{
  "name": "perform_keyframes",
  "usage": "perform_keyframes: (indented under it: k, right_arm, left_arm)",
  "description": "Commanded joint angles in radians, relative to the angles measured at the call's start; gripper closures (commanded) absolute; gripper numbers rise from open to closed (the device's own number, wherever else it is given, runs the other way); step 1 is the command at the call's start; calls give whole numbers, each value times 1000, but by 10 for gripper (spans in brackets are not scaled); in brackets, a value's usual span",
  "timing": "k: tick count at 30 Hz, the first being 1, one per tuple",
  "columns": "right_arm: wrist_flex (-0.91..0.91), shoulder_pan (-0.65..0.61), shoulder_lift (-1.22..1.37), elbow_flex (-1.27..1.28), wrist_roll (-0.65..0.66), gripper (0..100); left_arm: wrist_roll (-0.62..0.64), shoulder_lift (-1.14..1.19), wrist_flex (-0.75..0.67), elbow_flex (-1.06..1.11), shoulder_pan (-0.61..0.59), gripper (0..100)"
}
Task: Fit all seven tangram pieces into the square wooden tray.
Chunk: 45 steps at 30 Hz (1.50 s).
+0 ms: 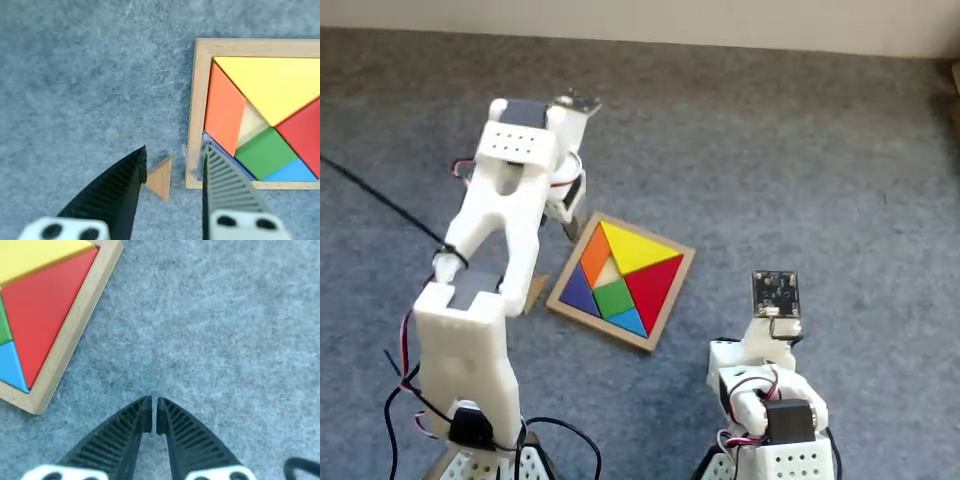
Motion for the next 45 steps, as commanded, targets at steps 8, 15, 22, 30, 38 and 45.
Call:
perform_keyframes:
  k: [8,15,22,30,38,45]
  right_arm:
    - [5,12,-18,134,-6,964]
    - [5,12,-18,134,-6,964]
    - [5,12,-18,134,-6,964]
    - [5,12,-18,134,-6,964]
    - [5,12,-18,134,-6,964]
    - [5,12,-18,134,-6,964]
  left_arm:
    - [-71,-358,-69,358,-87,824]
    - [-173,-461,-281,684,-137,822]
    - [-207,-524,-382,877,-116,821]
    - [-207,-435,-511,955,-110,821]
    - [-207,-318,-552,901,-116,822]
    - [-207,-303,-545,886,-117,835]
